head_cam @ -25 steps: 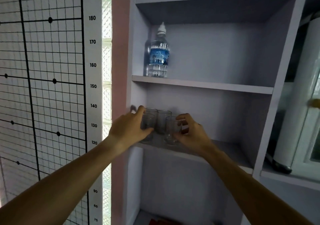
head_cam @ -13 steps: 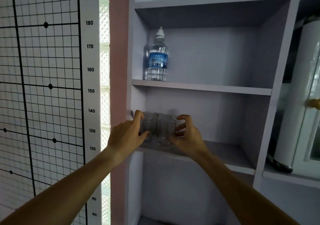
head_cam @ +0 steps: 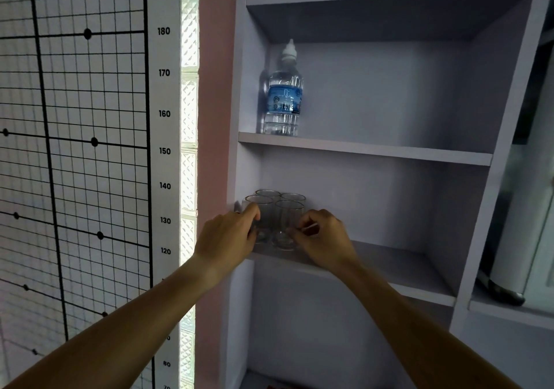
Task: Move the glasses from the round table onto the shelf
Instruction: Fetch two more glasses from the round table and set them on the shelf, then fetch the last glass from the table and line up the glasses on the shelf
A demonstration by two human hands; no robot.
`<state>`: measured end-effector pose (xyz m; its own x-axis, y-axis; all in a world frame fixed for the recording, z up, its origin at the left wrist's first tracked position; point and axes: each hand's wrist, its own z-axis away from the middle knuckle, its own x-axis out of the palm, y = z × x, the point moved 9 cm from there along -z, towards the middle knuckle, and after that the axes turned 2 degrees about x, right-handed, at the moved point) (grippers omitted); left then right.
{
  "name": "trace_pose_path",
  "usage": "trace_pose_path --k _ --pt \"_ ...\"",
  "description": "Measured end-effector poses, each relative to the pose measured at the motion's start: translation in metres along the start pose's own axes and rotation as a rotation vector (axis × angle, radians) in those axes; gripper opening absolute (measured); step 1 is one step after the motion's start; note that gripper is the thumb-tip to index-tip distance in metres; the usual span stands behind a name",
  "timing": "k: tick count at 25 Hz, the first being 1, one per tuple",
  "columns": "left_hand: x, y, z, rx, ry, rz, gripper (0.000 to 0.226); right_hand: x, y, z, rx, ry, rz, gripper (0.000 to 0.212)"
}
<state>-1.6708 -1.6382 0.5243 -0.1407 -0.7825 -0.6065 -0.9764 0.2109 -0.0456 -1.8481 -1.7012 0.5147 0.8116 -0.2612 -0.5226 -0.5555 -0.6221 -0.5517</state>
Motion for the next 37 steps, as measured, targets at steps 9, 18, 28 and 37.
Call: trace_pose_path --k 9,18,28,37 --pt "0.003 -0.001 -0.001 -0.002 0.02 -0.006 0.02 0.003 -0.001 -0.004 -0.012 0.001 0.035 0.024" --pt "0.006 -0.004 0.001 0.004 -0.037 0.078 0.026 0.005 -0.004 -0.003 0.031 -0.06 0.01 0.025" --pt "-0.022 -0.008 0.024 -0.086 -0.062 0.044 0.019 0.01 -0.011 -0.008 0.04 -0.056 0.044 0.024" --pt "-0.047 -0.029 0.054 -0.206 -0.168 0.026 0.025 0.017 -0.036 0.016 -0.036 -0.004 0.078 0.021"
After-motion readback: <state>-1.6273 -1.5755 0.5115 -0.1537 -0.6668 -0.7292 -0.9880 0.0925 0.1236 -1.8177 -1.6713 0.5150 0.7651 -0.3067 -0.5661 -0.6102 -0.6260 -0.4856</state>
